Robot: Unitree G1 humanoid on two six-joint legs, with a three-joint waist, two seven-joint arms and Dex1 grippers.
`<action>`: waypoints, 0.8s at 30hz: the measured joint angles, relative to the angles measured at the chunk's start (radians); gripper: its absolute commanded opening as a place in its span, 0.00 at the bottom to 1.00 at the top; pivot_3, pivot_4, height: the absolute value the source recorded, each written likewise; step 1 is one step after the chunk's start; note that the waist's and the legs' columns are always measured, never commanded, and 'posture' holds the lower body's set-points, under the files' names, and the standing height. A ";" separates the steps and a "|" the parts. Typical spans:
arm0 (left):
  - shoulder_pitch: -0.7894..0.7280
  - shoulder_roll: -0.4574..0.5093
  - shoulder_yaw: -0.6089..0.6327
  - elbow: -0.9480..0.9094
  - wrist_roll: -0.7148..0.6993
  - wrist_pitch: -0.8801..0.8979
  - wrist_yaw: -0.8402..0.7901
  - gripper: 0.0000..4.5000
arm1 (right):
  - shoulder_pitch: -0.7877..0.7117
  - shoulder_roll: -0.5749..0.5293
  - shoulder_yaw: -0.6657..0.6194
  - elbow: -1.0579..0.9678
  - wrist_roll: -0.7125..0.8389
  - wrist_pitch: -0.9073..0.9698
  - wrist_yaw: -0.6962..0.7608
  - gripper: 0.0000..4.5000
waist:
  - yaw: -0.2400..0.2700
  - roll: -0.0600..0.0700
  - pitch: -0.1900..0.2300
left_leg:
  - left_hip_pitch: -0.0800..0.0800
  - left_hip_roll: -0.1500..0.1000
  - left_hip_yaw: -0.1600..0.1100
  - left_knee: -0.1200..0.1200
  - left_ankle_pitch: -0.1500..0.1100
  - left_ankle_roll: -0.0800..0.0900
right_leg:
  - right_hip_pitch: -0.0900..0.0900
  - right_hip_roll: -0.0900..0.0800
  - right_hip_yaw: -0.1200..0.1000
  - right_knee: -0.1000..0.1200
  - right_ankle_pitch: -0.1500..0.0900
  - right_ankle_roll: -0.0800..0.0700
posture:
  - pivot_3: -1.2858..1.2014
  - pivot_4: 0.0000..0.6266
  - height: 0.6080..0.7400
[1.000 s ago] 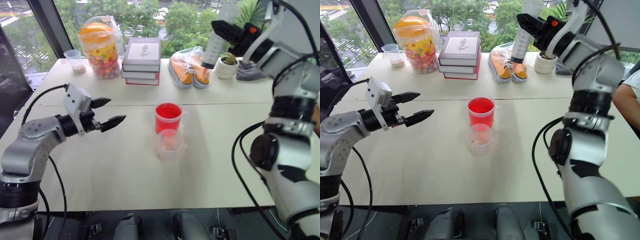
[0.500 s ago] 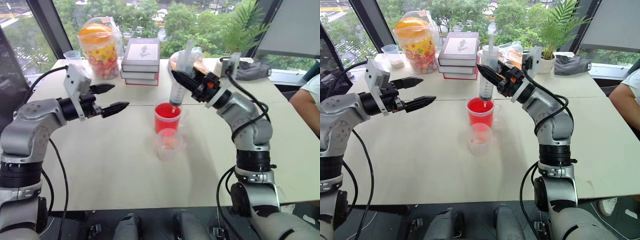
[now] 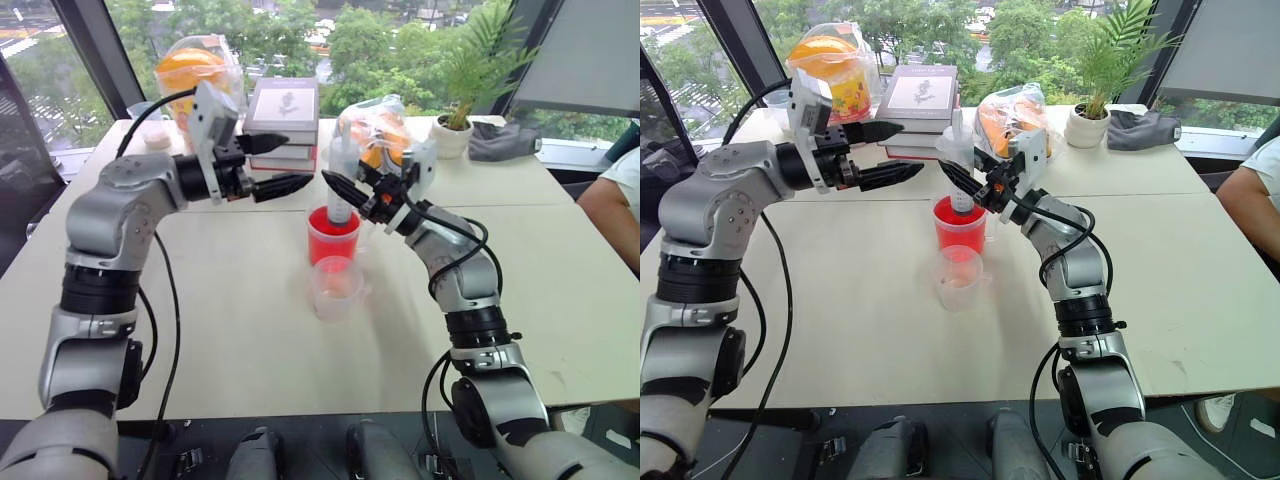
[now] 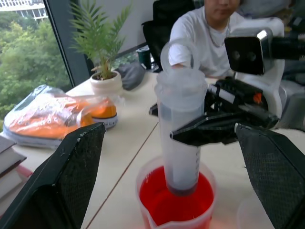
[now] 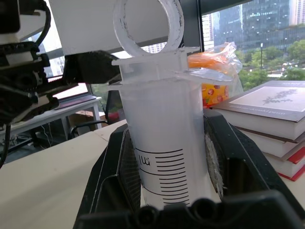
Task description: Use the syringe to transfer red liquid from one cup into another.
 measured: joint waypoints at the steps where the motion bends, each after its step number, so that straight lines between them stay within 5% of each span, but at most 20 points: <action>1: -0.013 -0.009 -0.001 0.010 0.000 0.000 -0.002 1.00 | 0.000 0.000 0.002 0.002 -0.001 -0.001 0.000 0.33 | -0.001 0.000 0.000 | 0.000 0.000 0.000 0.000 0.000 0.000 | 0.000 0.000 0.000 0.000 0.000 0.000 | 0.52 0.24 1.00; 24: -0.165 -0.150 -0.074 0.208 0.020 0.011 -0.202 1.00 | -0.002 -0.020 0.025 0.023 -0.026 -0.005 0.007 0.33 | -0.001 0.000 0.000 | 0.000 0.000 -0.002 0.000 0.000 0.000 | 0.000 0.001 0.001 0.001 0.000 0.000 | 0.52 0.24 1.00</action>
